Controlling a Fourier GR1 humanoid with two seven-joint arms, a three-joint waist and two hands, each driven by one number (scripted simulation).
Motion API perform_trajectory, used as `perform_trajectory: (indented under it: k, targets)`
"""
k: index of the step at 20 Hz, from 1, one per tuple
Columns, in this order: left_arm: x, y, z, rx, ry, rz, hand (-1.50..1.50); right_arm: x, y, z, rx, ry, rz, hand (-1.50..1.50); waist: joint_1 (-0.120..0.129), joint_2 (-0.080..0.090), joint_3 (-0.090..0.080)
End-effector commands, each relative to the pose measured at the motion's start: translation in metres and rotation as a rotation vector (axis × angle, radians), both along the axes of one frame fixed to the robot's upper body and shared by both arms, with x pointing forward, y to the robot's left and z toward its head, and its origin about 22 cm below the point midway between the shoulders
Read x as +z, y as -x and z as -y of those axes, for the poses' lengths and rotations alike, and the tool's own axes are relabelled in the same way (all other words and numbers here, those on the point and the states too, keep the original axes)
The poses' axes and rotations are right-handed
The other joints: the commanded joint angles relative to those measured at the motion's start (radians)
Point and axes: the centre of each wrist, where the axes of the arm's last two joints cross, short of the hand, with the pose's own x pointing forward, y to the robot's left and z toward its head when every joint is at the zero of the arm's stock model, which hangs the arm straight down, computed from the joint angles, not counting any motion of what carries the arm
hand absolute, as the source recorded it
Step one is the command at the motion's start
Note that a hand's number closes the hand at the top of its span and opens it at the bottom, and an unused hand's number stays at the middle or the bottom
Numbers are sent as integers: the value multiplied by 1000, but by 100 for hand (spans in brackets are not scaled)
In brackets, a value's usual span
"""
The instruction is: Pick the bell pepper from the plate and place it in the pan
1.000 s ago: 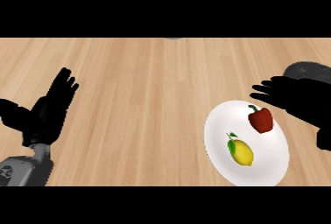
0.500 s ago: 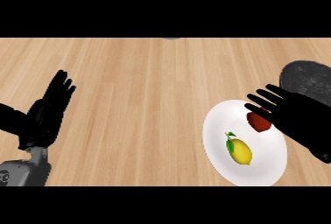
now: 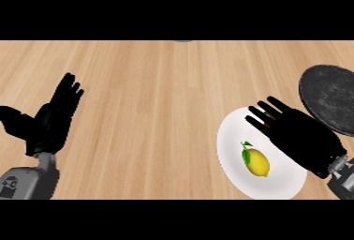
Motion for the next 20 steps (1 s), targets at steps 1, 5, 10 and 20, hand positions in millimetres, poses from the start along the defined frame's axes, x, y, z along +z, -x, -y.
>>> perform_trajectory:
  k: [1,5,10,20]
  targets:
    - [-10,8,-5,8,1,13,0,-12,-5,2,-46,38,-25,-150,1,0,0]
    - [11,3,10,-3,0,-5,0,-17,-2,-10,-58,58,41,-150,-1,-1,0]
    - [-14,-2,16,-7,-7,-1,0,-40,-18,-26,-64,48,32,-150,0,1,0]
    - [-10,10,0,2,-11,2,0,-67,-43,4,-93,103,-15,-150,1,0,0]
